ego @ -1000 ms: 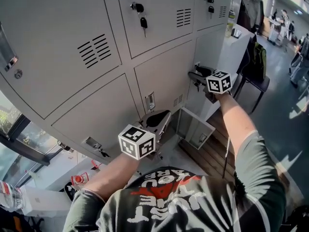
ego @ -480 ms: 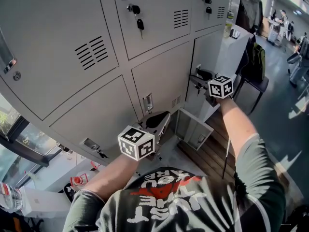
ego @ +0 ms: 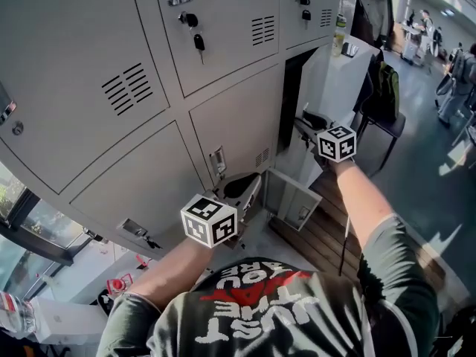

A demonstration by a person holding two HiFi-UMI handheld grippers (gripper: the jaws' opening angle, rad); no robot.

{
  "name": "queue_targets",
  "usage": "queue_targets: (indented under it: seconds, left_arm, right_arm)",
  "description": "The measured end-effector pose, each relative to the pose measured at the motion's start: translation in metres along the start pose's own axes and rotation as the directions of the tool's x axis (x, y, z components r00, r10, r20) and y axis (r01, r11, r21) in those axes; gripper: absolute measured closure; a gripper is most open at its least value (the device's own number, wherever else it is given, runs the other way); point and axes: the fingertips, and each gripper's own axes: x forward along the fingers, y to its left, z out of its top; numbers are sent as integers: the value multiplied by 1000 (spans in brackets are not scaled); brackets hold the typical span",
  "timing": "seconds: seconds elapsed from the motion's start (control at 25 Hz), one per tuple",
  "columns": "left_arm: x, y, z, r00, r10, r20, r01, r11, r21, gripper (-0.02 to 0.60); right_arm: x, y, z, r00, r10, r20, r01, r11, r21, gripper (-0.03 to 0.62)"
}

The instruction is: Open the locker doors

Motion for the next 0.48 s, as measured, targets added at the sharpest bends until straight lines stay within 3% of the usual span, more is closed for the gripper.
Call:
queue_targets:
  seconds: [0.48]
  left_arm:
    - [14,-12,1,999,-43,-9,43,999,6,581]
  right_arm:
    - [-34,-15,-6,996,-84,6,84,996,33,444]
